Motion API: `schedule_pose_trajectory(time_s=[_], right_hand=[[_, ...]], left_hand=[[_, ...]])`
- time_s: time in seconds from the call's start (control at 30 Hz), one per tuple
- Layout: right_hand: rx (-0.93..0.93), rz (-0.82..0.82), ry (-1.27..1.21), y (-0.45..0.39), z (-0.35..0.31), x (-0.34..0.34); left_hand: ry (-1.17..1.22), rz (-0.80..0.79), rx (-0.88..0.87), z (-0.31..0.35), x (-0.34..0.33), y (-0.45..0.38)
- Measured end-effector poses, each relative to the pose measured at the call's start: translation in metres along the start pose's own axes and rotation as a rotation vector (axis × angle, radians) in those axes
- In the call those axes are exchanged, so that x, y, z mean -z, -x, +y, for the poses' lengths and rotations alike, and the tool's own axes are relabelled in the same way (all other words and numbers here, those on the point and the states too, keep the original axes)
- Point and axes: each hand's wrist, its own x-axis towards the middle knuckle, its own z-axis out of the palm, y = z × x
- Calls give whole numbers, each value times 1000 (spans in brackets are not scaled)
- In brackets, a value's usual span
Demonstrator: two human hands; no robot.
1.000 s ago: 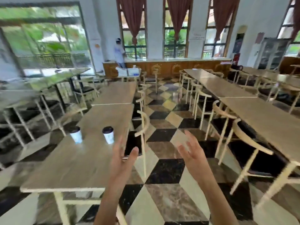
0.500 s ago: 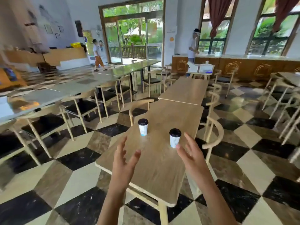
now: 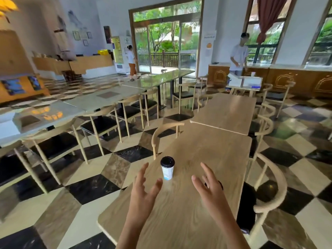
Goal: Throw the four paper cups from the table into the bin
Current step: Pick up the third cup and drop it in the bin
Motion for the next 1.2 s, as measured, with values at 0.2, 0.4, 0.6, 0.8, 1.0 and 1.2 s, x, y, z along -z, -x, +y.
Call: schedule_pose_trajectory(time_s=[0.2,0.4,0.6,0.8,1.0,1.2], right_hand=[[-71,18,21,-69,30,-22],[-191,109,69,-139,75,-58],[-363,163,81,-197,123,-97],[-484,201,68,-231,163,-113],[-582,226,30,-245,195,-117],[-600,241,38,-252,209,-120]], left_hand=[[-55,-48,20,-42,-22,-77],[-153,-158,105,-110,-48,-162],[-248,-254,139,-167,-67,-233],[-346,-318,125,-207,-99,-271],[-357,-431,239,-241,-134,-291],[-348,-404,238,-268,-144,-295]])
